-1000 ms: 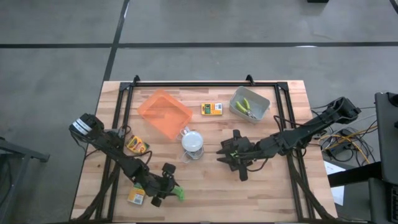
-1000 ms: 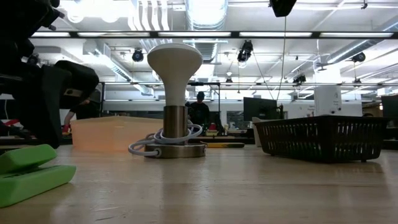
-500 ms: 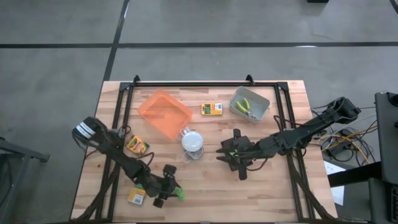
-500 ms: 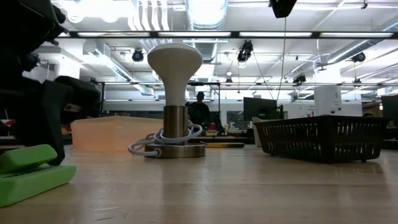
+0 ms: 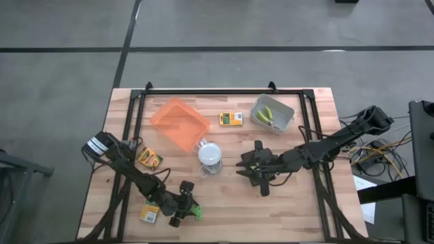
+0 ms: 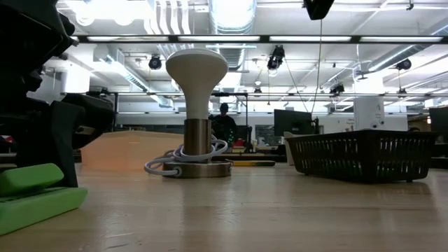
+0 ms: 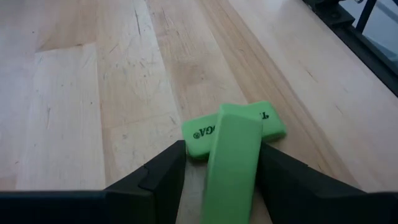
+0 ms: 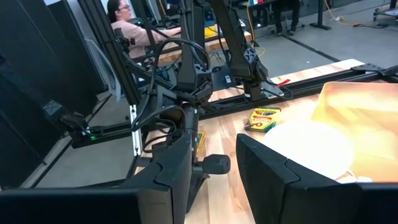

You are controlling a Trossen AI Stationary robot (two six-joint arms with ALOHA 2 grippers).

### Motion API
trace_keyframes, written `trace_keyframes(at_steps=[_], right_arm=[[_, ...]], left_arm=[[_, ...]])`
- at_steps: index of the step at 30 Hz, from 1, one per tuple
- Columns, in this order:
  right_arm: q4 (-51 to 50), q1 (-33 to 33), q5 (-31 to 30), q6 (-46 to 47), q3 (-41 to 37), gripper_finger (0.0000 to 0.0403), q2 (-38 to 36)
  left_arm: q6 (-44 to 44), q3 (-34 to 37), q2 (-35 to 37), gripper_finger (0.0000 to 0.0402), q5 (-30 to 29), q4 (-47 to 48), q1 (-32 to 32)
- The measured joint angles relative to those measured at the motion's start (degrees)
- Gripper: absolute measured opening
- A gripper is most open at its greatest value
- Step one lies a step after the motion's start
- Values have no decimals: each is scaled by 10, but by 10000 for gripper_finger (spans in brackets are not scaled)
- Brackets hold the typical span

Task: Pick & Place School Supplies
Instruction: Put the green eraser into the black bin

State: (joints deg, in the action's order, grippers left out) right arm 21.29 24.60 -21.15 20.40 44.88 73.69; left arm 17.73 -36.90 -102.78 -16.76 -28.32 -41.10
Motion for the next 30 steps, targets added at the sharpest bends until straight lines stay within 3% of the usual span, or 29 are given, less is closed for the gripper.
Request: trace_keyframes(at_steps=[11,24,30], right_arm=[[0,0,0,0,0,123,0],[0,0,1,0,0,123,0],[0,0,1,0,0,123,0]], left_arm=[[-7,0,0,186,2,7,0],[7,1,2,89,3,-4,0],[39,2,13,94,6,-1,0]])
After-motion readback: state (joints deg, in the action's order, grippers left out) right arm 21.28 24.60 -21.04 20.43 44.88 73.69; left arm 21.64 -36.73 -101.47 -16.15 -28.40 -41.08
